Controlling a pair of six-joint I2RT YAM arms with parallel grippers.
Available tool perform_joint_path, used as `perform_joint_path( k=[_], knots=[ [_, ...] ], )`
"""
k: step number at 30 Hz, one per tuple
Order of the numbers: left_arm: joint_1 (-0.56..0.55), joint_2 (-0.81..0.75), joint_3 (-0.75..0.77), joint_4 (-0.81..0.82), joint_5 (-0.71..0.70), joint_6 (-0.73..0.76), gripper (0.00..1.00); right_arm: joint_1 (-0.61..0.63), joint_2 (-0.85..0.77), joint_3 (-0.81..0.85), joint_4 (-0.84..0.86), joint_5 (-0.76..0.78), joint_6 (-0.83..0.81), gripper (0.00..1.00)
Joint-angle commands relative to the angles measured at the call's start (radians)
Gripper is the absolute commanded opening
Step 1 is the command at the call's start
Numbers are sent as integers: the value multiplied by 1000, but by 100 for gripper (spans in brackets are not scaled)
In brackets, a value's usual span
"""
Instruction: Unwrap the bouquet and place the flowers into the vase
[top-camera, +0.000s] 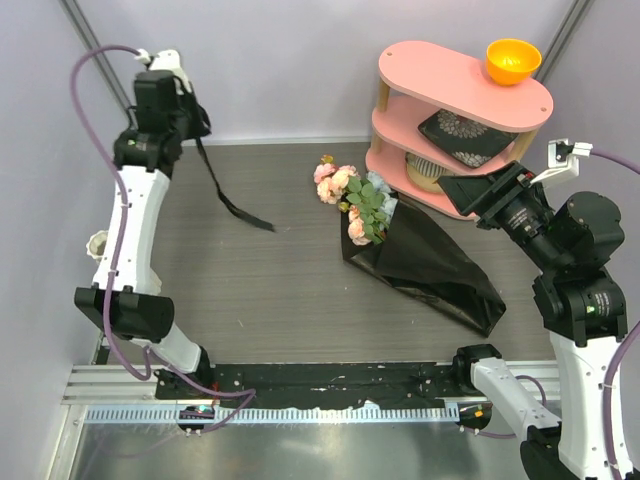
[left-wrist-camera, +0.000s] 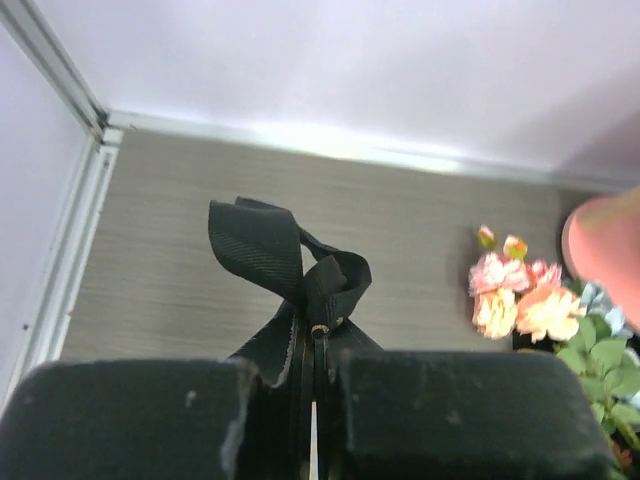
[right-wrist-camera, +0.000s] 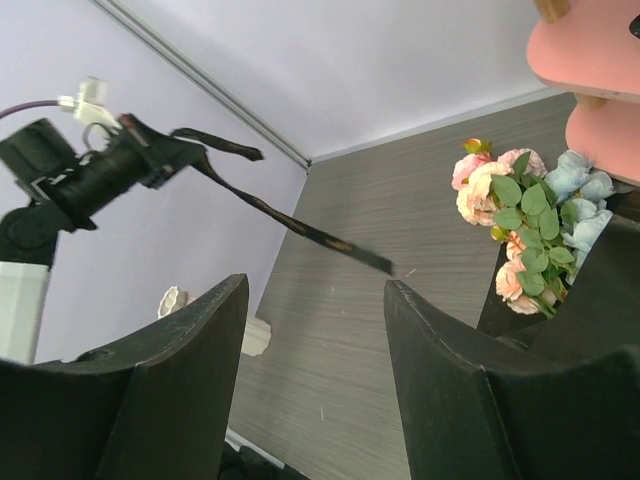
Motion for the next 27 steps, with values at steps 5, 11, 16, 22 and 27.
perform_joint_path(
  k=[5, 11, 16, 22, 27],
  knots=[
    [144, 109, 115, -93, 249, -72, 0, 3, -7, -12, 13, 19, -32, 62],
    [190, 197, 66, -96, 125, -98, 0, 2, -9, -32, -7, 16, -44, 62],
    [233, 297, 83, -141, -8, -115, 0, 3, -32, -75, -8, 12, -41, 62],
    [256, 324, 71, -153, -171, -97, 0, 2, -38, -123, 2, -3, -28, 61],
    [256, 327, 80, -182, -208, -118, 62, 3, -26, -161, 10, -28, -26, 61]
  ],
)
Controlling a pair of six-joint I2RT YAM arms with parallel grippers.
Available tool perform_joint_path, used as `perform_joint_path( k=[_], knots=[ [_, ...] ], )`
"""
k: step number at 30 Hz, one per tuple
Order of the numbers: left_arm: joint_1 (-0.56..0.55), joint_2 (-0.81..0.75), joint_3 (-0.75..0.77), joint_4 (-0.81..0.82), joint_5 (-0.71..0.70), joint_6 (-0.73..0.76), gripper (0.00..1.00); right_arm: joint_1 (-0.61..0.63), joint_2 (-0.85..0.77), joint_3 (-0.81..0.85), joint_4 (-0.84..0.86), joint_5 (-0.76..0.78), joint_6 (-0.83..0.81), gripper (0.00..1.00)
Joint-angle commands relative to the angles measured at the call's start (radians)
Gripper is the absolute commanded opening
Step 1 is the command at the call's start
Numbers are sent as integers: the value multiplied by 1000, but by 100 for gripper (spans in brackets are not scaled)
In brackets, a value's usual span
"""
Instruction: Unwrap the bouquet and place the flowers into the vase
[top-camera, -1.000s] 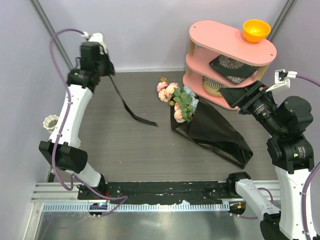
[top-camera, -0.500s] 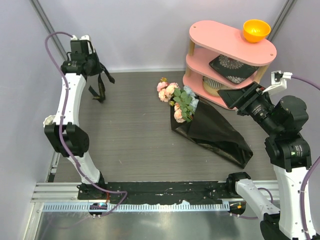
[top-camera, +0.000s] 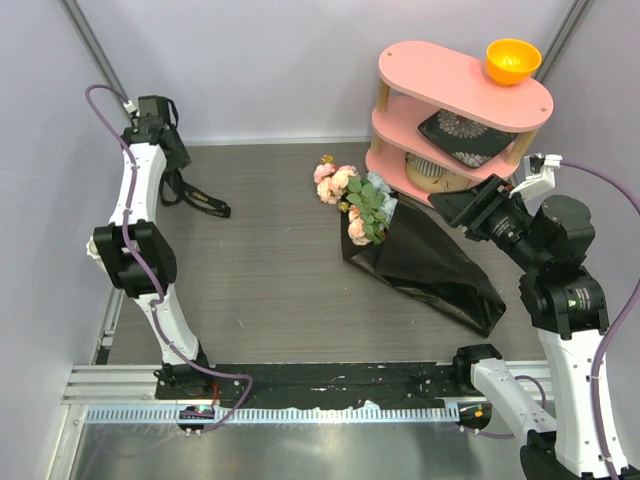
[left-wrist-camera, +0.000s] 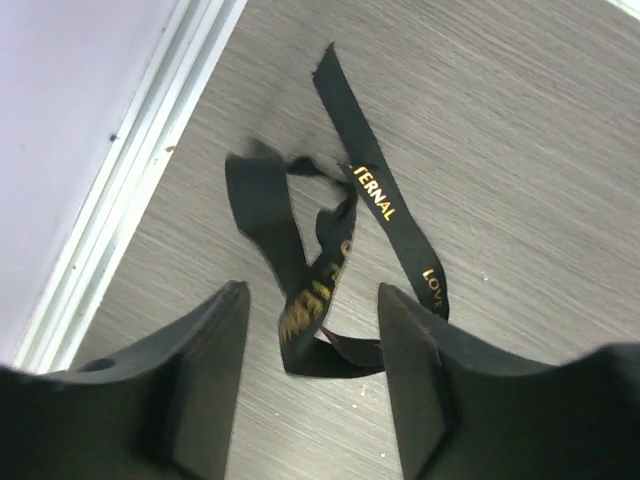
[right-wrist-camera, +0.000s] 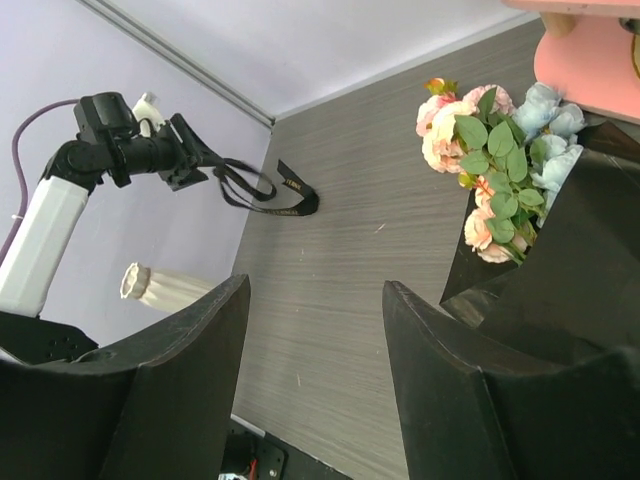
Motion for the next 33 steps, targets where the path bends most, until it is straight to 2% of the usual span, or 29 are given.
perform_joint_path(
  k=[1, 2, 5, 8, 9, 10, 12, 13, 14, 15, 16, 18, 20, 24, 25, 28, 29, 30, 32, 33],
  knots=[
    [-7, -43, 21, -24, -91, -23, 91, 3, 8, -45, 26, -52, -6, 61],
    [-10, -55, 6, -19, -94, -26, 99, 3, 17, -64, 21, -65, -7, 61],
    [-18, -107, -16, 16, -74, -32, 100, 3, 45, -160, 1, -114, -41, 59],
    [-45, -167, -46, 54, 99, -54, 97, 37, 85, -260, -54, -95, -70, 52],
    [-59, -187, -68, 76, 154, -69, 94, 115, 101, -286, -63, -64, -67, 51],
    [-99, -231, -124, 105, 275, -78, 89, 169, 105, -340, -60, -26, -60, 50],
    [-212, -274, -200, 220, 392, -95, 82, 297, 108, -389, -45, 145, -14, 49],
    [-261, -294, -268, 261, 468, -100, 81, 413, 108, -432, -42, 222, 8, 49],
    [-312, -319, -293, 327, 492, -97, 81, 469, 109, -454, -35, 282, 28, 49],
    [-412, -326, -312, 344, 504, -95, 80, 514, 115, -472, -26, 383, 58, 49],
    [-460, -331, -342, 360, 514, -100, 79, 581, 134, -504, -25, 419, 72, 48],
    [-571, -339, -378, 407, 584, -109, 76, 629, 154, -523, -25, 524, 106, 48],
    [-626, -360, -465, 490, 625, -138, 75, 671, 181, -541, -17, 568, 111, 47],
    [-740, -418, -637, 662, 696, -193, 74, 672, 185, -558, -57, 774, 155, 49],
    [-757, -429, -695, 718, 715, -198, 74, 672, 166, -544, -80, 925, 199, 50],
    [-812, -475, -802, 783, 722, -207, 72, 637, 131, -518, -95, 1130, 191, 59],
    [-824, -487, -832, 800, 701, -221, 71, 611, 117, -514, -56, 1155, 156, 60],
    [-843, -506, -896, 824, 664, -266, 70, 526, 117, -507, -20, 1158, 113, 62],
    [-857, -512, -953, 921, 667, -305, 72, 414, 144, -488, 77, 1070, -21, 62],
    [-858, -509, -977, 937, 678, -325, 76, 293, 157, -459, 101, 1033, -53, 62]
  ],
)
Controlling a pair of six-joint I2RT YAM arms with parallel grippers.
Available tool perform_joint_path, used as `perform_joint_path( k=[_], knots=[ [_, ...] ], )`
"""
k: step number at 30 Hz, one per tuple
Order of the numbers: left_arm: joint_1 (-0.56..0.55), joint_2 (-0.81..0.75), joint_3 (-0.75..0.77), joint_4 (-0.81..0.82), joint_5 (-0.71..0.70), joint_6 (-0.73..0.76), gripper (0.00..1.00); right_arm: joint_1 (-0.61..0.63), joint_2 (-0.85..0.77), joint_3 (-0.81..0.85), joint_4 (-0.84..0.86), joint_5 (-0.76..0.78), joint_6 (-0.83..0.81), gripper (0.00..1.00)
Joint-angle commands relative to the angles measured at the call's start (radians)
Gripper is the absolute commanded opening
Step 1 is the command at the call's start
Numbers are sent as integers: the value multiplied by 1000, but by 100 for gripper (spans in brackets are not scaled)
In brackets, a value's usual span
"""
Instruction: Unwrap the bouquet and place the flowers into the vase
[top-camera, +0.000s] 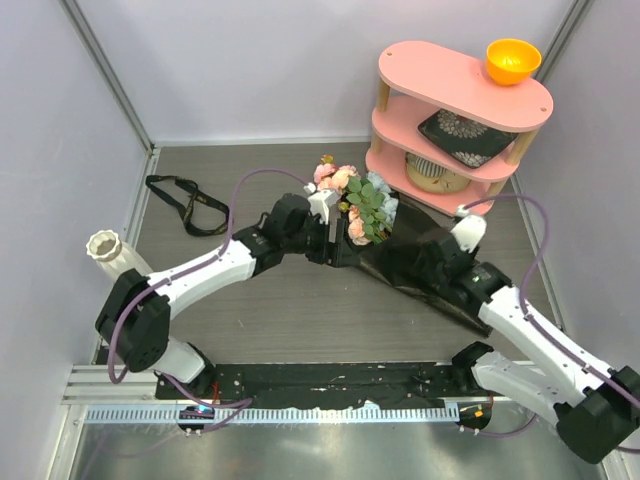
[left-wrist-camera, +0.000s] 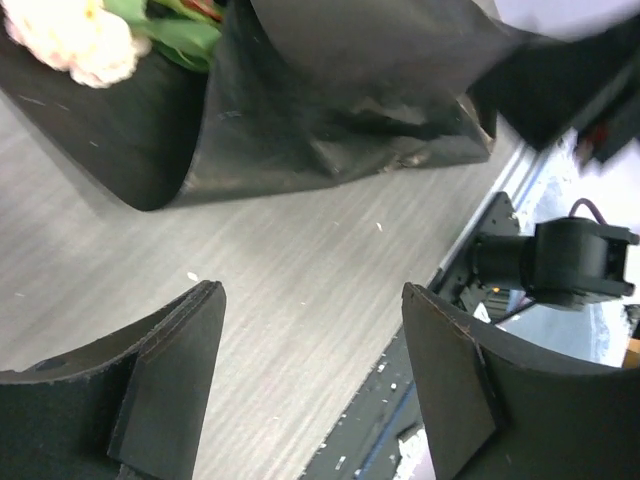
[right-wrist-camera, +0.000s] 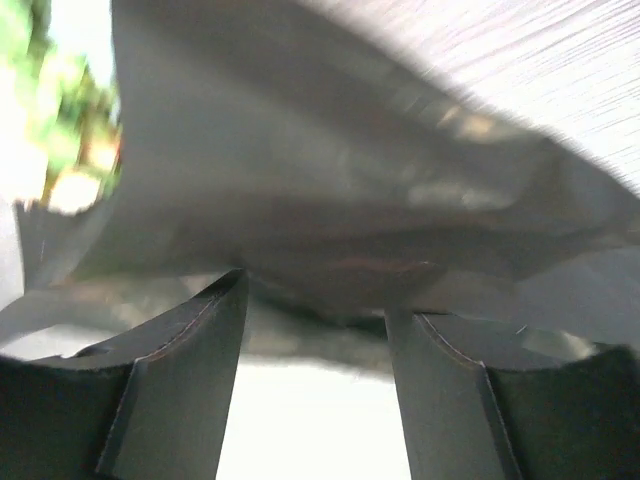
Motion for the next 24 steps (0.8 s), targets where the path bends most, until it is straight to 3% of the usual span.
perform_joint_path(
  k=[1, 3, 7, 12, 18, 19, 24],
  knots=[
    [-27, -38, -73, 222, 14, -98, 78, -287, 40, 111, 178, 46, -177, 62],
    [-32, -13, -49, 212, 26, -93, 82, -414, 116, 180, 202, -18, -229, 62],
    [-30, 87, 91, 72, 57, -34, 82, -528, 250, 277, 196, -2, -254, 63],
    [-29, 358, 417, -98, 146, 46, 80, -565, 304, 354, 136, -103, -239, 62],
    [-29, 626, 730, -221, 195, 150, 86, -566, 175, 314, 102, -277, -273, 62],
    [-29, 665, 770, -247, 201, 164, 86, -566, 148, 304, 96, -363, -280, 61],
    [-29, 843, 1028, -437, 166, 236, 87, -565, -102, 267, 39, -537, -270, 61]
  ],
)
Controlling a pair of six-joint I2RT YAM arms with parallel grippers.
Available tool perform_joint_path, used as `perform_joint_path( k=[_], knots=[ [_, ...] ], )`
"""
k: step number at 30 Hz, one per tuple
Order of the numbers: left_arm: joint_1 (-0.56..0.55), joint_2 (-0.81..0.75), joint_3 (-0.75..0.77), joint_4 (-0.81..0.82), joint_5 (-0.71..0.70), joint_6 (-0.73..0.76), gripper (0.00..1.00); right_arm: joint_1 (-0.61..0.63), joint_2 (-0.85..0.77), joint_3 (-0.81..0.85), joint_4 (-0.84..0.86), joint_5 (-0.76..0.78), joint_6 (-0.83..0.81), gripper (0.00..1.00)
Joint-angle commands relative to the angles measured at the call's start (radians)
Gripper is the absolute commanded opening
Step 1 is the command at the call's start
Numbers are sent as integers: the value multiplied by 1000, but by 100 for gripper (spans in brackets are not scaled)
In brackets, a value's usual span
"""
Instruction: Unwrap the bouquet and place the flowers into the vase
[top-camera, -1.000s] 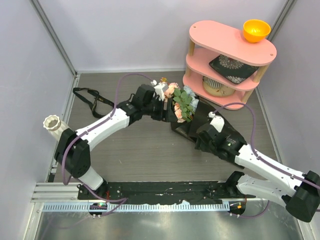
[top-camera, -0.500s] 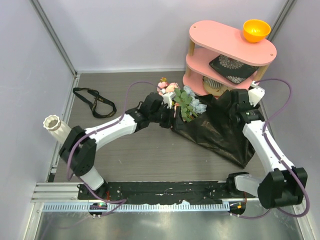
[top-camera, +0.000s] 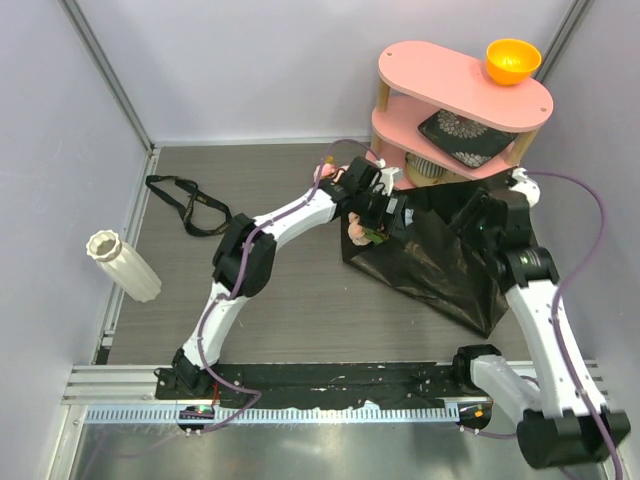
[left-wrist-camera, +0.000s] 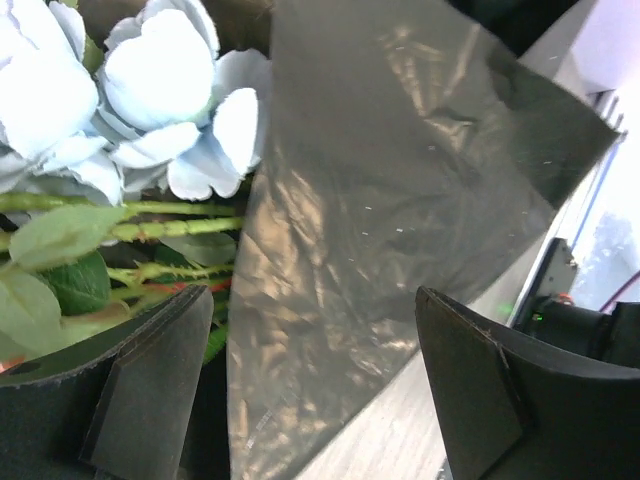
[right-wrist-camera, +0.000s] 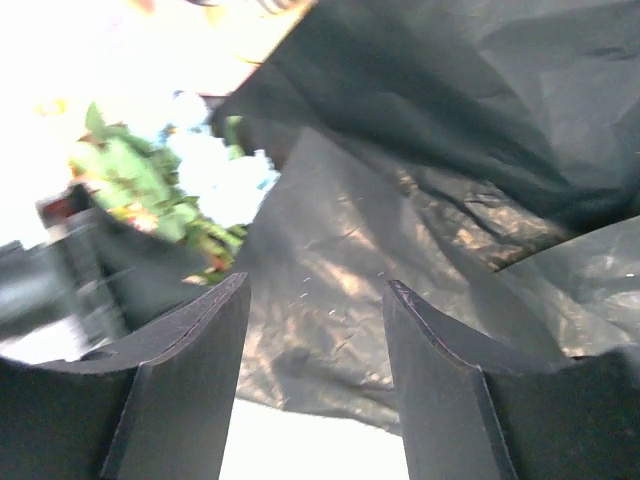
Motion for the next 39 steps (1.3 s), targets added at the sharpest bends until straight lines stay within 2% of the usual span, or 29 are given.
perform_joint_path(
  k=[1, 5, 8, 12, 20, 23, 28, 34, 39],
  knots=[
    [4, 78, 157, -184, -9, 85, 88, 3, -192, -1, -51, -230, 2, 61],
    [4, 78, 111, -105, -30, 73, 89, 3, -239, 50, -36, -380, 56, 61],
    [4, 90, 107, -71, 70, 24, 86, 3, -213, 79, -42, -417, 65, 61],
    [1, 81, 64, -19, 141, -30, 82, 1, -210, 76, -34, -419, 70, 61],
    [1, 55, -1, 78, 240, -96, 82, 3, -218, 32, -13, -426, 79, 60],
    [1, 52, -16, 123, 288, -137, 78, 1, -219, 24, -13, -426, 78, 61],
    [1, -83, -158, 268, 328, -183, 73, 1, -219, 33, -37, -407, 62, 60],
    [-1, -216, -307, 438, 443, -254, 80, 3, -229, 48, -71, -385, 50, 60],
    [-13, -281, -436, 561, 500, -323, 75, 3, -232, 136, -140, -307, 13, 61]
  ],
)
